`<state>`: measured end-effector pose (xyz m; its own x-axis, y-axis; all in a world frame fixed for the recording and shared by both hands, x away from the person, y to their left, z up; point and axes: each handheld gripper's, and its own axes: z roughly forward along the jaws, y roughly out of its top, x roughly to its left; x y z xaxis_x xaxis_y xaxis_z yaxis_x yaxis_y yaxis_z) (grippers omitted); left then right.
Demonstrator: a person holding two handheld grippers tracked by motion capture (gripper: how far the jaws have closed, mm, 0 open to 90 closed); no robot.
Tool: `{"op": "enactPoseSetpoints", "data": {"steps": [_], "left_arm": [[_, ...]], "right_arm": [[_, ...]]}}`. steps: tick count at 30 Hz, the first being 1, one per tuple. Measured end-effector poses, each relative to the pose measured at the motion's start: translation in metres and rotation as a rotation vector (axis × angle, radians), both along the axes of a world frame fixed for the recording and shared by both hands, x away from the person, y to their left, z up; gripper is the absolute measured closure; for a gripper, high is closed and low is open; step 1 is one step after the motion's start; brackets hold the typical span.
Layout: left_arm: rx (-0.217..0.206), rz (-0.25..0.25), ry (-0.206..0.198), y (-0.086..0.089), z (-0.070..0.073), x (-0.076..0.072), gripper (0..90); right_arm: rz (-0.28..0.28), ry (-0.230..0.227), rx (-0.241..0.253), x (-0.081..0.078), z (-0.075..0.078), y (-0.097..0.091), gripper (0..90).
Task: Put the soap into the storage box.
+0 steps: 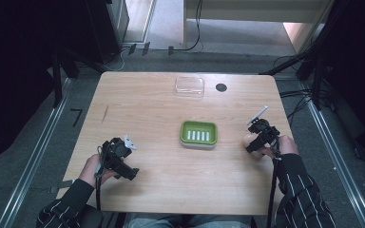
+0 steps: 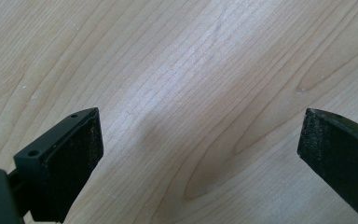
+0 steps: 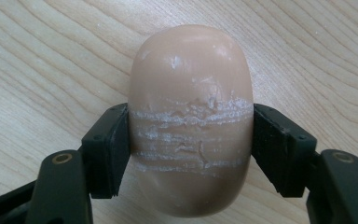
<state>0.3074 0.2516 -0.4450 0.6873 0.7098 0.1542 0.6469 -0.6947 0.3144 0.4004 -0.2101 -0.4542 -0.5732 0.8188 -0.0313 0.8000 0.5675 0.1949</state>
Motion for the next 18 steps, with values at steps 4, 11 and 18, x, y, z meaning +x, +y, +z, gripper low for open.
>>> {"op": "enactPoseSetpoints", "data": {"steps": [4, 11, 18], "left_arm": [[0.002, -0.001, 0.002, 0.000, 0.000, 0.000, 0.6], [0.001, -0.001, 0.000, 0.000, 0.000, 0.000, 0.6], [0.002, 0.000, 0.002, 0.000, 0.000, 0.000, 0.5]], "right_arm": [[-0.002, -0.003, 0.004, -0.001, 0.002, 0.002, 33.7], [-0.003, -0.004, 0.000, -0.002, 0.005, 0.005, 33.7], [0.011, -0.013, -0.003, -0.004, 0.010, 0.011, 33.7]]}}
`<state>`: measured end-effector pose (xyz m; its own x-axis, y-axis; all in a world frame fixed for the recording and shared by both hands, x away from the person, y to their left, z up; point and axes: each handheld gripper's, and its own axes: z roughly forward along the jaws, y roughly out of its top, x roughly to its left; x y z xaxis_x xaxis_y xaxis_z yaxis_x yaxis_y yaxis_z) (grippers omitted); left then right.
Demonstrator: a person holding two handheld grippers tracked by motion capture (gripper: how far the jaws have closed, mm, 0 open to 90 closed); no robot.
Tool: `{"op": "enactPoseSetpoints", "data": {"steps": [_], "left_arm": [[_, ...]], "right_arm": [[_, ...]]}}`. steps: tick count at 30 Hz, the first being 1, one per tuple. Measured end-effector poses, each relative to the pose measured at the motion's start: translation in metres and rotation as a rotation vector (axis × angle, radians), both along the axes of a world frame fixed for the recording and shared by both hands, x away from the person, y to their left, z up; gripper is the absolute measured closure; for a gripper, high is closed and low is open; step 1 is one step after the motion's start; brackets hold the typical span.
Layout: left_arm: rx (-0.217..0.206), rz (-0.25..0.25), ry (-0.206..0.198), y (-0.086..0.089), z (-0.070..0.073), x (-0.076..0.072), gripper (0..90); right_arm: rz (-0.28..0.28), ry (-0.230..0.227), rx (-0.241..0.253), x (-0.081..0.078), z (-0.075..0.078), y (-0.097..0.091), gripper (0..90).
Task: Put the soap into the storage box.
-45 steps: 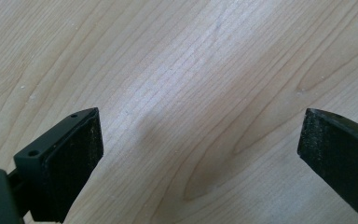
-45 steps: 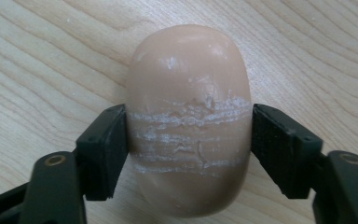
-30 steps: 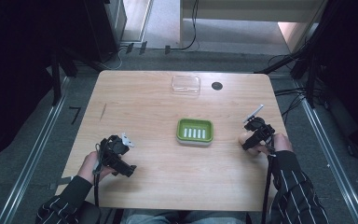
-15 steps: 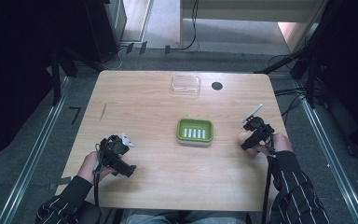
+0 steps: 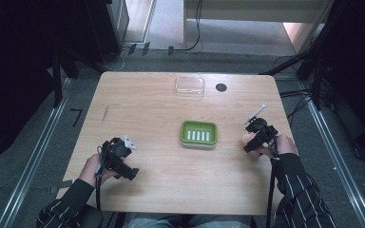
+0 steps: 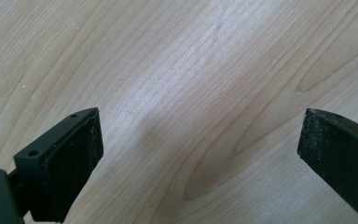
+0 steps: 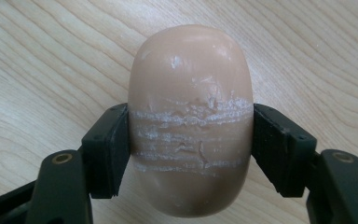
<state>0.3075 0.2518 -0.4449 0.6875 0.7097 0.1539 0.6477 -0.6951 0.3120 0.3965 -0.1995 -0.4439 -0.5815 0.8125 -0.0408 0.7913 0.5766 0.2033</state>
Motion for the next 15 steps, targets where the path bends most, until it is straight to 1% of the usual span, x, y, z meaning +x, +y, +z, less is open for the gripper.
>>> {"op": "enactPoseSetpoints", "data": {"steps": [1, 5, 6, 15], "left_arm": [[0.001, 0.000, -0.001, 0.000, 0.000, 0.000, 0.5], [-0.005, 0.003, -0.004, 0.000, -0.001, 0.000, 0.5], [-0.002, 0.002, -0.003, 0.000, 0.000, 0.000, 0.5], [-0.002, 0.001, -0.001, -0.001, -0.001, 0.000, 0.5]], "right_arm": [[0.000, -0.005, 0.000, 0.000, 0.003, 0.002, 33.7], [0.007, -0.011, 0.007, -0.001, 0.007, 0.003, 33.7], [0.011, -0.020, 0.007, -0.001, 0.009, 0.004, 33.7], [0.025, -0.032, 0.015, -0.002, 0.017, 0.010, 33.7]]}}
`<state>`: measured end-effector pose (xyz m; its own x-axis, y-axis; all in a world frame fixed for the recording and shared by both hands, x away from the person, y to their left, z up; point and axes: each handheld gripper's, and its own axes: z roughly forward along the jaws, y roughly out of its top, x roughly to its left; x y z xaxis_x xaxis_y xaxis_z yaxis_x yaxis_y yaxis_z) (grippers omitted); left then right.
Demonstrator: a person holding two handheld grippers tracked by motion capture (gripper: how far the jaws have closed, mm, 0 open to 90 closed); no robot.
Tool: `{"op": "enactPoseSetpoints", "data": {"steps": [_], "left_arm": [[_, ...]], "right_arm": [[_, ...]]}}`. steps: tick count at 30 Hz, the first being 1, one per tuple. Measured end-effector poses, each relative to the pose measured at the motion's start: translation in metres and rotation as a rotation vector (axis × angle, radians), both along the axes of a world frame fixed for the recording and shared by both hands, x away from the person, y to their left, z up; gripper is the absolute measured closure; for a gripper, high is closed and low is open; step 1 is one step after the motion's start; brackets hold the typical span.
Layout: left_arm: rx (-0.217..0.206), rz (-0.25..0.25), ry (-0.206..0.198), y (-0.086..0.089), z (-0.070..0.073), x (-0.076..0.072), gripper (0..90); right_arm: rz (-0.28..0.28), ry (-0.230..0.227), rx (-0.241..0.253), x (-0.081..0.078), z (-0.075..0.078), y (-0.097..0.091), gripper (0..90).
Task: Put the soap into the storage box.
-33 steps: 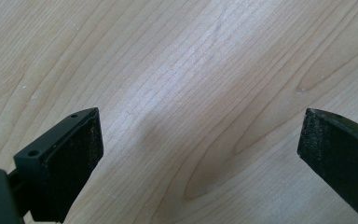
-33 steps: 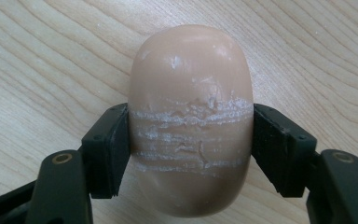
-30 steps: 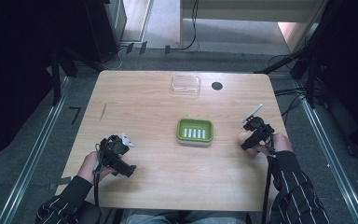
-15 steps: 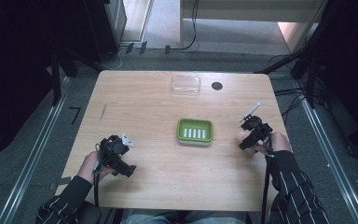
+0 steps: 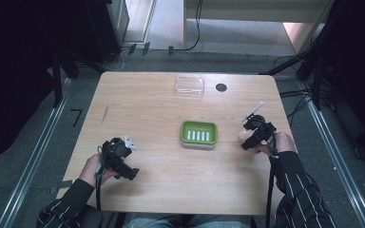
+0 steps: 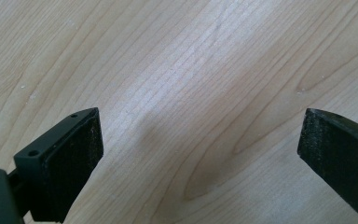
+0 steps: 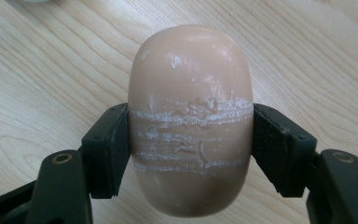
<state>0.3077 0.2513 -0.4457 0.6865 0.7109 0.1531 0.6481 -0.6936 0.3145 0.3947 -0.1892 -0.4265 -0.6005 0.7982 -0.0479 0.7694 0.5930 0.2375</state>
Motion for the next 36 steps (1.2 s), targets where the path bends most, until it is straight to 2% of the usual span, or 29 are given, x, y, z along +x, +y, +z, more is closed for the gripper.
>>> {"op": "enactPoseSetpoints", "data": {"steps": [20, 36], "left_arm": [[0.006, -0.004, 0.007, 0.000, 0.000, 0.000, 0.5], [0.003, 0.000, 0.008, 0.000, -0.001, 0.001, 0.5]], "right_arm": [[0.067, -0.038, -0.005, 0.001, 0.013, 0.015, 33.8], [0.137, -0.058, -0.007, 0.006, 0.021, 0.036, 33.8]]}}
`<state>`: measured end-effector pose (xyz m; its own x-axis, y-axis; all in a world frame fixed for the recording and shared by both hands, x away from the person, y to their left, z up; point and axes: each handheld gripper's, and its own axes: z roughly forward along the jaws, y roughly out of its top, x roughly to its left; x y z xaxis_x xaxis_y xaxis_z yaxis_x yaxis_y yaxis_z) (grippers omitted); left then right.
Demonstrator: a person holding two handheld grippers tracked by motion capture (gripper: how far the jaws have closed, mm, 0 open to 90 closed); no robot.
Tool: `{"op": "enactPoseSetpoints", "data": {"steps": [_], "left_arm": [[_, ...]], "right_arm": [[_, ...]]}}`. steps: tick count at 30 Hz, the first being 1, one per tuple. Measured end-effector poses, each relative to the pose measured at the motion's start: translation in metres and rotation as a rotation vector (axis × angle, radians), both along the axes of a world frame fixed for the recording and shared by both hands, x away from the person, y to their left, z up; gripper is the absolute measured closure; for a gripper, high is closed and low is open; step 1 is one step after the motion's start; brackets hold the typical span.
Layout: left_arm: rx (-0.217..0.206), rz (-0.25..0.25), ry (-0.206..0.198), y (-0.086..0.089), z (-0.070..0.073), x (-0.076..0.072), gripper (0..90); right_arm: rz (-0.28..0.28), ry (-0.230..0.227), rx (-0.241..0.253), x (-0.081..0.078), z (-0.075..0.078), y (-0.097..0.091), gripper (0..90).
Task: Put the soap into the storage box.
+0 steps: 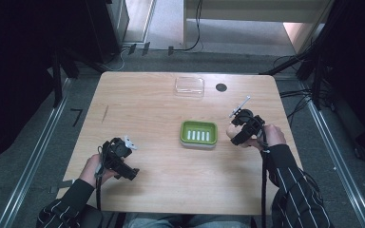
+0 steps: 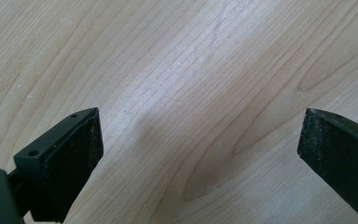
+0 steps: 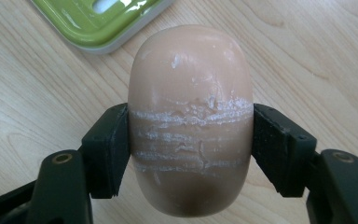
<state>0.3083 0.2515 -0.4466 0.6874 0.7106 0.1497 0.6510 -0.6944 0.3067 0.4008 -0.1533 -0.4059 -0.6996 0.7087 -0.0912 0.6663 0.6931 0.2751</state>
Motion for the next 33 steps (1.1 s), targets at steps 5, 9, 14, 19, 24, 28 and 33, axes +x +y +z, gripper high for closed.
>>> {"op": "enactPoseSetpoints", "data": {"steps": [5, 9, 14, 19, 24, 28, 33], "left_arm": [[0.001, 0.002, 0.002, 0.000, 0.000, 0.000, 0.5], [-0.001, 0.002, 0.001, 0.001, 0.000, 0.000, 0.5], [-0.004, 0.010, 0.002, 0.003, -0.001, -0.001, 0.5], [-0.002, 0.017, 0.003, 0.007, 0.000, -0.003, 0.6], [-0.004, 0.026, -0.001, 0.009, -0.001, -0.005, 0.6], [-0.004, 0.030, -0.001, 0.010, 0.000, -0.006, 0.6], [-0.002, 0.029, 0.000, 0.010, 0.000, -0.006, 0.5]], "right_arm": [[0.008, 0.000, 0.003, 0.002, 0.002, 0.006, 33.8], [0.025, -0.005, 0.001, 0.004, 0.003, 0.009, 33.8], [0.030, -0.006, 0.003, 0.006, 0.004, 0.013, 33.8], [0.045, -0.009, -0.002, 0.009, 0.006, 0.018, 33.8], [0.061, -0.010, -0.002, 0.011, 0.008, 0.025, 33.8], [0.082, -0.017, -0.005, 0.013, 0.009, 0.028, 33.8], [0.092, -0.020, -0.004, 0.013, 0.011, 0.031, 33.8]]}}
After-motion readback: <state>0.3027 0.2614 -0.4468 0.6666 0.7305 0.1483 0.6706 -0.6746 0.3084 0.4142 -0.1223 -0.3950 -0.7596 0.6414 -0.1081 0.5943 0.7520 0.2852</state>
